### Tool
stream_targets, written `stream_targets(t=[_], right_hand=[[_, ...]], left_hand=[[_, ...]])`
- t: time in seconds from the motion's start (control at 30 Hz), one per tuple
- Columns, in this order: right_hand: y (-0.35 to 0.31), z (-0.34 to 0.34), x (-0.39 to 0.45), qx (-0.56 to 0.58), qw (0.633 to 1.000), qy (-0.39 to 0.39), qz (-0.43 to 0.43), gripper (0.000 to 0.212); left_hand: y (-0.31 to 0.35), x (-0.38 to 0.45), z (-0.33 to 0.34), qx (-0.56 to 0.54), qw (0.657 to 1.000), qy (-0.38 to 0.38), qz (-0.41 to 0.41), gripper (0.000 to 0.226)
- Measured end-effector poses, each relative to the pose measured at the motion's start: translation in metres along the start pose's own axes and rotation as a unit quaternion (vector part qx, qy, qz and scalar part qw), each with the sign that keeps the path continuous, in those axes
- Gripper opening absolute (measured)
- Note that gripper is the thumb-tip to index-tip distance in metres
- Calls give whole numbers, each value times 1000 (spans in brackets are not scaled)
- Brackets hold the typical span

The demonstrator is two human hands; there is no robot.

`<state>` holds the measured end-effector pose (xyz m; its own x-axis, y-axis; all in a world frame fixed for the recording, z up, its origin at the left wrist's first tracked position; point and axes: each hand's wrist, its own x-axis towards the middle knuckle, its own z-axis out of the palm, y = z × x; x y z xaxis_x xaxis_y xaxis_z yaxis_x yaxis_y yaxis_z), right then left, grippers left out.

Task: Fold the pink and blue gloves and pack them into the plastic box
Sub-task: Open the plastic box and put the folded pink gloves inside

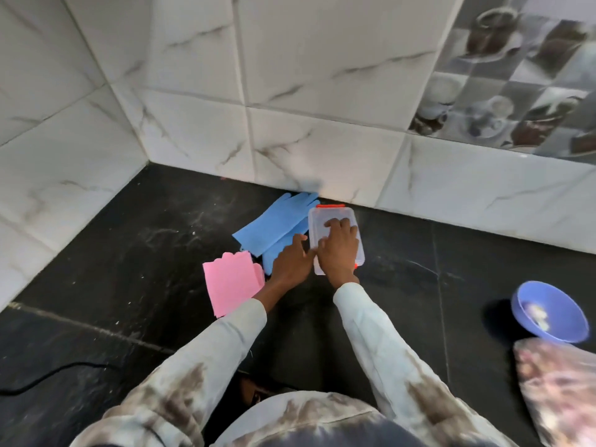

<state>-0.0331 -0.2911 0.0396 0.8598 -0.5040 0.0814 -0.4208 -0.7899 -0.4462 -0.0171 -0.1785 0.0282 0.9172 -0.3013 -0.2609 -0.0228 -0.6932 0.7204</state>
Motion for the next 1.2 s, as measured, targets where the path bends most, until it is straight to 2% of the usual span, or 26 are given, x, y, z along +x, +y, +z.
stream_targets(t=[0.07, 0.13, 0.23, 0.27, 0.37, 0.47, 0.53, 0.6, 0.67, 0.77, 0.8, 0.87, 0.93, 1.03, 1.13, 1.2], right_hand=[[19, -11, -4, -23, 997, 7, 79, 49], [36, -17, -10, 1, 988, -12, 152, 59], [56, -17, -15, 125, 960, -90, 234, 66], [60, -18, -16, 208, 937, -116, 257, 64], [64, -18, -21, 427, 828, -174, 319, 57], [61, -14, -22, 504, 761, -199, 357, 59], [60, -11, -21, 527, 742, -204, 360, 60], [62, -8, -20, 508, 761, -206, 348, 65], [62, -4, -21, 465, 798, -206, 322, 73], [61, -1, -20, 449, 802, -217, 329, 80], [60, -3, -17, 425, 809, -232, 334, 80], [61, -5, -11, 323, 851, -245, 334, 74], [65, -3, -5, 260, 892, -186, 320, 61], [60, -2, -2, 239, 929, -69, 275, 46], [52, -2, -2, 206, 954, 17, 217, 42], [54, -2, 0, 174, 965, 36, 193, 46]], left_hand=[[9, -5, 15, -52, 997, -44, -33, 57], [14, -7, 26, -98, 990, -67, -81, 56], [14, -8, 34, -138, 979, -48, -141, 52], [14, -8, 35, -166, 973, -38, -157, 50], [13, -8, 34, -205, 964, -14, -171, 41], [9, -6, 31, -209, 962, -1, -176, 35], [7, -6, 30, -199, 964, 5, -179, 25], [5, -9, 29, -179, 967, 6, -179, 17], [2, -9, 27, -129, 978, 4, -166, 26], [-1, -5, 24, -74, 985, -3, -154, 35], [-2, -4, 23, -68, 986, -7, -151, 35], [-4, -4, 20, -42, 989, 1, -143, 36], [-9, -3, 18, -3, 991, 35, -129, 35], [-17, -3, 12, 29, 990, 81, -107, 29], [-25, -4, 3, 55, 991, 89, -84, 29], [-31, -6, -3, 63, 991, 92, -74, 32]])
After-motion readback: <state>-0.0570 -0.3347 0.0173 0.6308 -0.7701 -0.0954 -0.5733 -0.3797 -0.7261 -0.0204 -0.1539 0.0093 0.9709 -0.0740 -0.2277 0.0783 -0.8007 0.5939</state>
